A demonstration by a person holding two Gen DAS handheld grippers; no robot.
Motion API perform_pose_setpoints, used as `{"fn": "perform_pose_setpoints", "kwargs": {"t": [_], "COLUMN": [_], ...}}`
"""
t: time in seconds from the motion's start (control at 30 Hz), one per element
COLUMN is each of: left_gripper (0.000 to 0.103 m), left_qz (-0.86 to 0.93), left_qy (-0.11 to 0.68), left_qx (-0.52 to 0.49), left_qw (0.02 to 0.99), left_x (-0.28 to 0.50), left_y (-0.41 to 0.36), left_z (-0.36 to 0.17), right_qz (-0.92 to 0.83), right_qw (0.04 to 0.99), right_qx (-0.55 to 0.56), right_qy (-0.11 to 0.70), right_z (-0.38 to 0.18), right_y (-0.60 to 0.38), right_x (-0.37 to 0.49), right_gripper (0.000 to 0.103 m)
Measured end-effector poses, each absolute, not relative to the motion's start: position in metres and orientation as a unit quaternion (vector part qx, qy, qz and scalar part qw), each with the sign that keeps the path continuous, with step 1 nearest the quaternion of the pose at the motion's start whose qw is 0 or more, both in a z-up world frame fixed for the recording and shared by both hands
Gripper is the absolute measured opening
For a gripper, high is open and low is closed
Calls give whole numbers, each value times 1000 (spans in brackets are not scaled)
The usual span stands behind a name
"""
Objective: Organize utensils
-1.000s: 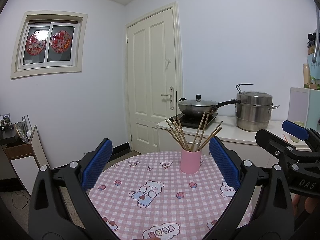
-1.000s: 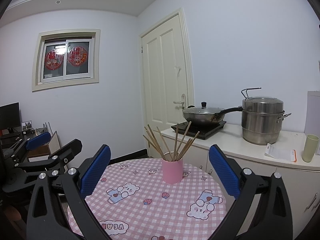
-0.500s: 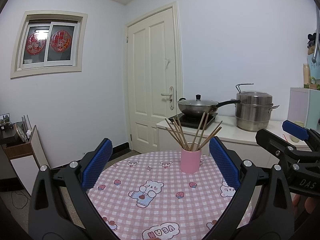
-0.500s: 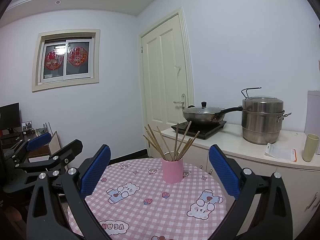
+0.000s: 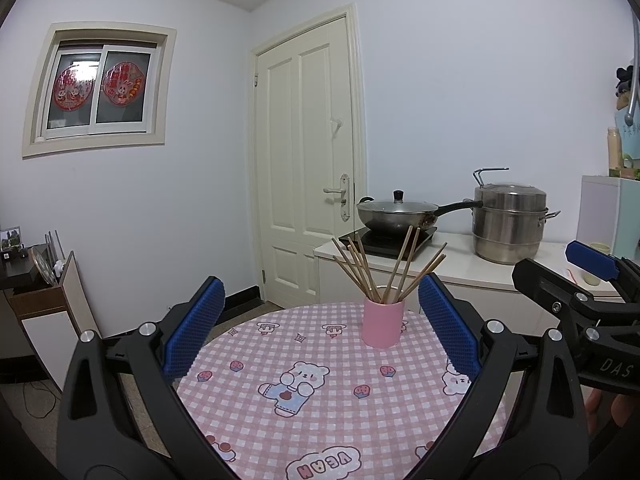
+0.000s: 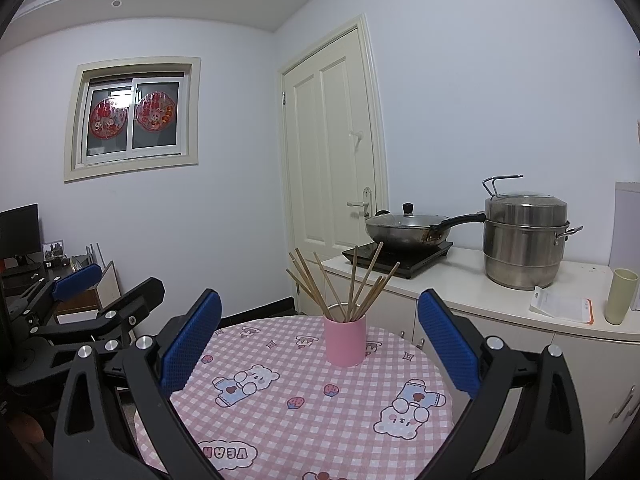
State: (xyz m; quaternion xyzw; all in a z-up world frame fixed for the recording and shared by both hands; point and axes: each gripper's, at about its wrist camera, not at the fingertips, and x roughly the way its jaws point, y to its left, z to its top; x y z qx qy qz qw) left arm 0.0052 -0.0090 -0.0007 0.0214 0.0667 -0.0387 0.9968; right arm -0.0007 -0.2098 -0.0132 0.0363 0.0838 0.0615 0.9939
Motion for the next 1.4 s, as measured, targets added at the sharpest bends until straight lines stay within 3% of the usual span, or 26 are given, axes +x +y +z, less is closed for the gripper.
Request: {"fn": "perform_pose_setpoints", "kwargs": {"t": [1.4], "left_gripper": [96], "left_qz": [-38], "left_qy": [69], "left_qx": [21], "left_qw": [997], "left_x": [8], "left_y": [-4], "left_z": [-1], "right_qz": [63], "right_qw": [994], "right_qx": [36], "right_qy": [85], "right_z": [-16], "right_y": [-209], "right_x": [1], "right_gripper": [95]}}
